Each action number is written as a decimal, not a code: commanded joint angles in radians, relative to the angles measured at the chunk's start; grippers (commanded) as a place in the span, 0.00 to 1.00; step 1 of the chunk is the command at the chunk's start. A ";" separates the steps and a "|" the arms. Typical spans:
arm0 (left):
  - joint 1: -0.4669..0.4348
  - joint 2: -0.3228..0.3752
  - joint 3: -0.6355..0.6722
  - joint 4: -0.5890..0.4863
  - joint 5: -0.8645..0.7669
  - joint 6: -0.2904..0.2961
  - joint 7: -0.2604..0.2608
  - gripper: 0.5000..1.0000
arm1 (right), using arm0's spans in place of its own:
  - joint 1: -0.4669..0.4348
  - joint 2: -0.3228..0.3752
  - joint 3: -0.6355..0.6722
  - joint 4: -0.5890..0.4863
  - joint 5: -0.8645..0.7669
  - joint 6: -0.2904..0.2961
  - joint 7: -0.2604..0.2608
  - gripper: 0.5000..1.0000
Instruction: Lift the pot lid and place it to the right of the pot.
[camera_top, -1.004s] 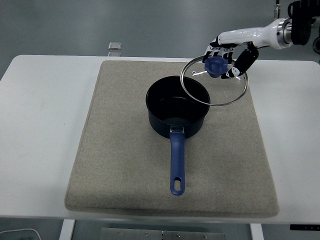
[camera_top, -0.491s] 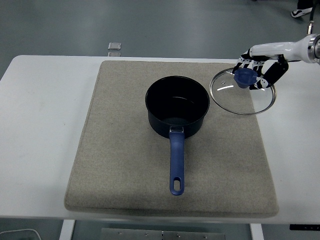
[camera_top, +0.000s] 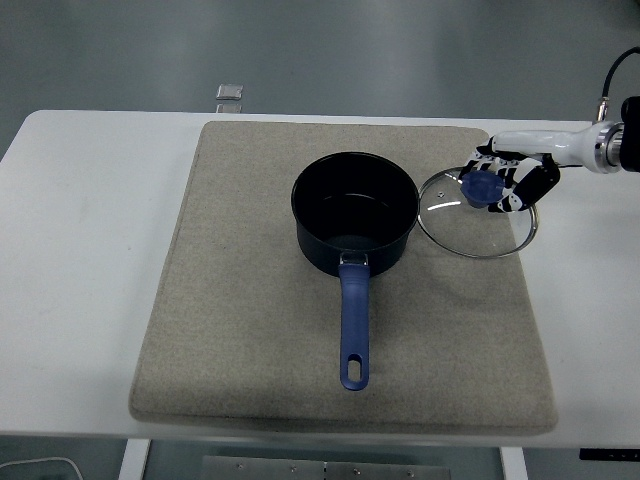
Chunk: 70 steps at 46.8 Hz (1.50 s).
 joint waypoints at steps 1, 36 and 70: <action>0.000 0.000 0.000 0.001 0.000 0.000 0.000 1.00 | -0.014 0.010 -0.001 -0.001 -0.001 -0.017 0.000 0.00; 0.000 0.000 0.000 0.001 0.000 0.000 0.000 1.00 | -0.054 0.033 -0.011 0.000 0.002 -0.054 -0.001 0.12; 0.000 0.000 0.000 0.001 0.000 0.000 0.000 1.00 | -0.066 0.033 -0.004 0.000 0.011 -0.052 -0.001 0.79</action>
